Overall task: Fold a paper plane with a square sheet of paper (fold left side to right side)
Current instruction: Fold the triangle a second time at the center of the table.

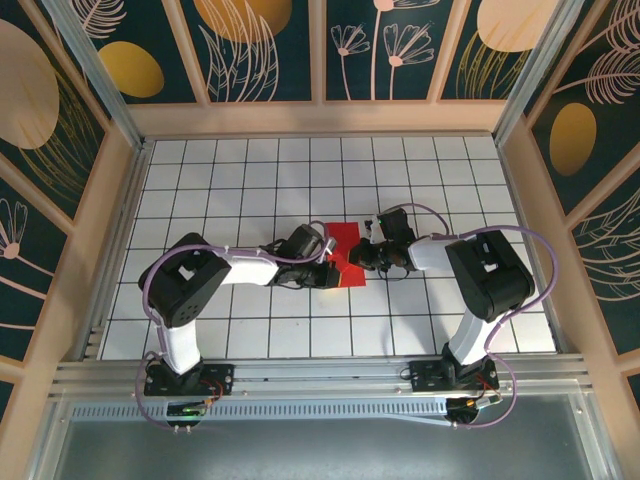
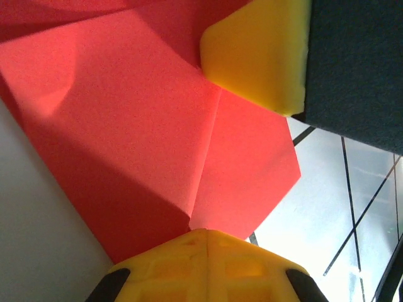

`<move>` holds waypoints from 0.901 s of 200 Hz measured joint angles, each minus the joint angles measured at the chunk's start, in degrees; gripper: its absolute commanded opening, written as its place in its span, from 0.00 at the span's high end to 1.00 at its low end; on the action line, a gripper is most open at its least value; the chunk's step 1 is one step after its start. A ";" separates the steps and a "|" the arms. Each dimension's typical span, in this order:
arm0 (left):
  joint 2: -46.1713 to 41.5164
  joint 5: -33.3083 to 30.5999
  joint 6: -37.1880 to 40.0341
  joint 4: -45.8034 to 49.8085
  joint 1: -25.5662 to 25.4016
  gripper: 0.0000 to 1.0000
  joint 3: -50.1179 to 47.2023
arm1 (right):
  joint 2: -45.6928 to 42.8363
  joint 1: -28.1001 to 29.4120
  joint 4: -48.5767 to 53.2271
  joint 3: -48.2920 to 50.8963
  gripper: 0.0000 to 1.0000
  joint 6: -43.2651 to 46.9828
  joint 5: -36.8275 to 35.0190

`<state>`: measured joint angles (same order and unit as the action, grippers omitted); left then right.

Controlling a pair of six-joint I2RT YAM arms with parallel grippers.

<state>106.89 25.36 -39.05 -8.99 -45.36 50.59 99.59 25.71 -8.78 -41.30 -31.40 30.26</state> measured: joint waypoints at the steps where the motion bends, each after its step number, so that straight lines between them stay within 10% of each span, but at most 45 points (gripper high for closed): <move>1: 0.00 0.00 0.00 0.00 0.00 1.00 0.00 | 0.00 0.00 -0.02 0.00 1.00 0.00 0.00; 180: -10.73 -9.11 3.23 3.91 -1.57 0.98 -6.47 | 0.42 0.11 2.36 -1.70 1.00 1.05 0.66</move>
<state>96.16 16.25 -35.81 -5.08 -46.94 44.12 100.01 25.82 -6.42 -43.00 -30.35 30.92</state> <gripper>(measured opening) 0.043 0.050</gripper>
